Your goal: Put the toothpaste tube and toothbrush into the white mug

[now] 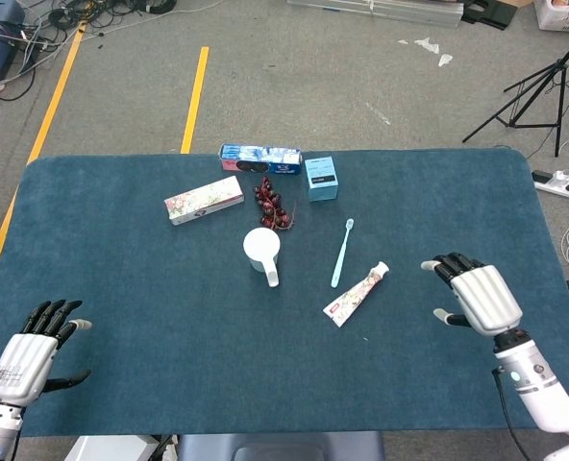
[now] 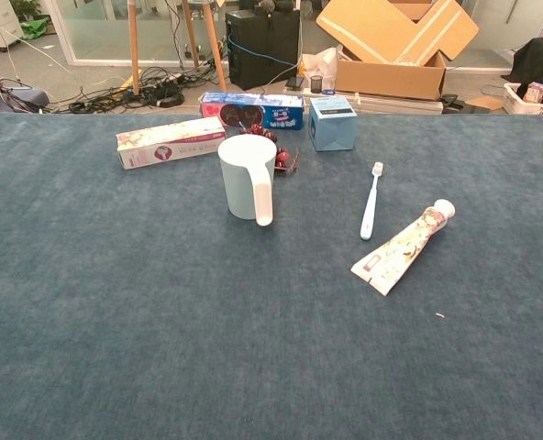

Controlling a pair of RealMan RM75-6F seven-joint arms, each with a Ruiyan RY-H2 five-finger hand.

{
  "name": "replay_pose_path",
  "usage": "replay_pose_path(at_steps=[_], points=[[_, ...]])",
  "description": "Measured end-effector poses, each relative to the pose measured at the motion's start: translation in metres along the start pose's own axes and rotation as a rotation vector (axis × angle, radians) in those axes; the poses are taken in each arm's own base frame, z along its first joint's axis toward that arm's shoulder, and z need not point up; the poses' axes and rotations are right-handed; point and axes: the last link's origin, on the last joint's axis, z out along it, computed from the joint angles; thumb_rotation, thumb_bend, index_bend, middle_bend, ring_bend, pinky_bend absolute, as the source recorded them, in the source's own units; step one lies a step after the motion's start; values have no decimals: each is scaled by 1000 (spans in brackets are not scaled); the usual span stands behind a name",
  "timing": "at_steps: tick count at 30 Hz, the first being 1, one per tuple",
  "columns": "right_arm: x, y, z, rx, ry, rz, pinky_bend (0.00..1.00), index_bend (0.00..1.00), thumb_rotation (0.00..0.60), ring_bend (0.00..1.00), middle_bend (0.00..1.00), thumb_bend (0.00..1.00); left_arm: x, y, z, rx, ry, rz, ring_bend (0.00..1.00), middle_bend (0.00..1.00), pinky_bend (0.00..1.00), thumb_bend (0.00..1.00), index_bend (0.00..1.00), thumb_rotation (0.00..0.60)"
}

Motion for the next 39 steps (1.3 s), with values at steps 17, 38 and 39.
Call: replay_pose_path(at_steps=[17,38,39], points=[[11,-52,93,234,-45,-153,138,336,600,0,0,88,8,-9,-8,73,26,5,95,146,79,66,317,600],[-13,-105,197,372,-102,-183,125,336,600,0,0,145,17,-43,-8,243,46,3,95,146,74,67,317,600],[-14,-106,201,378,-102,-183,125,336,600,0,0,145,17,-45,-8,249,46,3,95,146,74,67,317,600]])
